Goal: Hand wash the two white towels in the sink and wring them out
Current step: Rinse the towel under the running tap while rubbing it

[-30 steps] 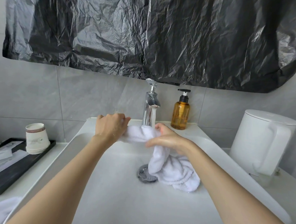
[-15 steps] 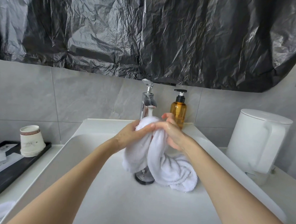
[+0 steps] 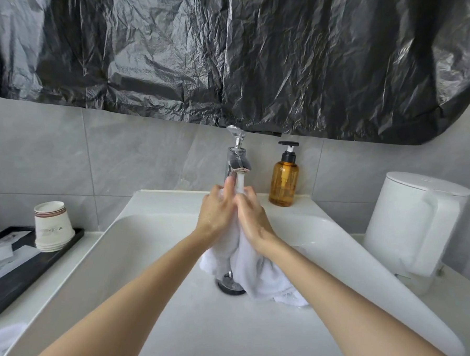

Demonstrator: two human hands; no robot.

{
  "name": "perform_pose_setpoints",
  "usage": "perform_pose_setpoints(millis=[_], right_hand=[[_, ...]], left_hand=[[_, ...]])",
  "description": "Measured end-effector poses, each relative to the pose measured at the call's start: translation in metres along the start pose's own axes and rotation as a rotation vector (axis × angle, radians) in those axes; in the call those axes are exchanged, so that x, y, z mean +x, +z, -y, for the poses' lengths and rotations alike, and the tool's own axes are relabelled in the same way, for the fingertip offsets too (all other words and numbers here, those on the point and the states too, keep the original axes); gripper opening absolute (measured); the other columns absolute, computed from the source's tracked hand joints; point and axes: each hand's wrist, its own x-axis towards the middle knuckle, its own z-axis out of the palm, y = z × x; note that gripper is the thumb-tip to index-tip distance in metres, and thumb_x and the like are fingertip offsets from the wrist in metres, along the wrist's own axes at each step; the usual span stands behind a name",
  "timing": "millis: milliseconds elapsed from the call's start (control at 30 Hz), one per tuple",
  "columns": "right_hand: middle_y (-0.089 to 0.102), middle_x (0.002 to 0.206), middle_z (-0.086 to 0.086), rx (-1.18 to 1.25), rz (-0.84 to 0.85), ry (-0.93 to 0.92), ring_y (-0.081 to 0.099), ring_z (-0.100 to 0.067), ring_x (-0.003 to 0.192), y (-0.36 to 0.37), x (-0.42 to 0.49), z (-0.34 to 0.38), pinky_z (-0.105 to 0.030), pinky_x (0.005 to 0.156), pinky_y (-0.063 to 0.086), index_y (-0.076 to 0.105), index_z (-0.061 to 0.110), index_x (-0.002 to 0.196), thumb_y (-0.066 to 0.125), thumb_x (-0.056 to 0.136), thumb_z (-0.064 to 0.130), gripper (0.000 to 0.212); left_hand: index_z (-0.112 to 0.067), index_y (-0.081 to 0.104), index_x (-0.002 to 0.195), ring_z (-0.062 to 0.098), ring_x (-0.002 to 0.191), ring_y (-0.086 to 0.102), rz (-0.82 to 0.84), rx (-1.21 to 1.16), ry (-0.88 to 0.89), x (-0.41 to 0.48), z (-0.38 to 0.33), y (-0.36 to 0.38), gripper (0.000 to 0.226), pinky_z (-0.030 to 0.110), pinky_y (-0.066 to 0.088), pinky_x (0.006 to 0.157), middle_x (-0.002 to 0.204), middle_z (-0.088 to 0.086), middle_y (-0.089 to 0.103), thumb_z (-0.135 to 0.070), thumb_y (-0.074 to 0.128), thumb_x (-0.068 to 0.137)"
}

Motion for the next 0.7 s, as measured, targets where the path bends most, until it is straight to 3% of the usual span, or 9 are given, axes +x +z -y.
perform_pose_setpoints(millis=[67, 200, 300, 367, 433, 533, 633, 700], right_hand=[[0.046, 0.073, 0.003, -0.054, -0.087, -0.032, 0.045, -0.013, 0.068, 0.0, 0.001, -0.002, -0.029, 0.059, 0.034, 0.038, 0.019, 0.077, 0.037, 0.098, 0.03, 0.024], [0.047, 0.069, 0.005, -0.179, -0.18, -0.092, 0.045, -0.014, 0.066, 0.0, 0.01, -0.002, -0.023, 0.054, 0.034, 0.044, 0.022, 0.064, 0.04, 0.096, 0.021, 0.032], [0.053, 0.074, 0.001, -0.406, -0.072, -0.063, 0.051, -0.017, 0.07, -0.004, 0.012, 0.001, -0.027, 0.057, 0.033, 0.053, 0.021, 0.072, 0.043, 0.096, 0.018, 0.026], [0.056, 0.086, -0.008, -0.578, -0.025, -0.113, 0.053, -0.026, 0.079, -0.013, 0.012, -0.001, -0.033, 0.063, 0.034, 0.053, 0.019, 0.081, 0.04, 0.096, 0.016, 0.02], [0.056, 0.083, -0.006, -0.552, 0.076, -0.201, 0.052, -0.026, 0.076, -0.024, 0.009, -0.004, -0.04, 0.064, 0.038, 0.051, 0.017, 0.094, 0.035, 0.099, 0.026, 0.019], [0.048, 0.073, 0.002, -0.49, 0.139, -0.26, 0.045, -0.016, 0.065, -0.035, 0.013, -0.009, -0.033, 0.058, 0.037, 0.035, 0.017, 0.1, 0.035, 0.102, 0.031, 0.014], [0.054, 0.079, -0.004, -0.321, 0.065, -0.163, 0.047, -0.014, 0.064, -0.037, 0.023, -0.015, -0.031, 0.06, 0.037, 0.035, 0.017, 0.104, 0.051, 0.096, 0.031, 0.023], [0.058, 0.086, -0.003, -0.201, 0.07, -0.095, 0.051, -0.009, 0.068, -0.036, 0.027, -0.019, -0.024, 0.062, 0.039, 0.04, 0.016, 0.105, 0.058, 0.094, 0.034, 0.028]], left_hand=[[-0.009, 0.057, 0.086, 0.029, 0.09, 0.058, -0.011, 0.107, 0.061, -0.002, -0.001, -0.001, 0.059, 0.041, 0.043, 0.08, 0.092, 0.01, 0.064, -0.055, 0.023, 0.101], [-0.013, 0.054, 0.07, 0.03, 0.081, 0.054, -0.007, 0.255, 0.07, -0.002, 0.003, -0.006, 0.058, 0.036, 0.037, 0.069, 0.075, 0.005, 0.059, -0.055, 0.028, 0.101], [-0.018, 0.056, 0.068, 0.034, 0.086, 0.056, 0.005, 0.301, 0.005, 0.001, 0.003, -0.007, 0.055, 0.035, 0.038, 0.07, 0.082, 0.01, 0.062, -0.057, 0.033, 0.099], [-0.016, 0.065, 0.086, 0.036, 0.091, 0.057, 0.07, 0.451, -0.013, 0.004, 0.004, -0.007, 0.046, 0.036, 0.042, 0.075, 0.092, 0.015, 0.063, -0.049, 0.036, 0.101], [-0.014, 0.068, 0.112, 0.033, 0.106, 0.06, 0.15, 0.454, -0.038, 0.008, 0.007, -0.012, 0.052, 0.036, 0.045, 0.09, 0.109, 0.014, 0.067, -0.053, 0.036, 0.1], [-0.013, 0.072, 0.112, 0.022, 0.111, 0.062, 0.292, 0.289, -0.16, 0.01, 0.007, -0.025, 0.086, 0.033, 0.042, 0.101, 0.111, 0.006, 0.072, -0.081, 0.026, 0.084], [-0.018, 0.073, 0.106, 0.014, 0.1, 0.064, 0.49, 0.332, -0.287, 0.009, 0.002, -0.037, 0.091, 0.028, 0.042, 0.095, 0.091, -0.003, 0.076, -0.09, 0.025, 0.077], [-0.013, 0.074, 0.097, 0.016, 0.081, 0.065, 0.425, 0.28, -0.272, 0.009, -0.003, -0.043, 0.078, 0.028, 0.047, 0.079, 0.084, 0.0, 0.076, -0.083, 0.045, 0.077]])
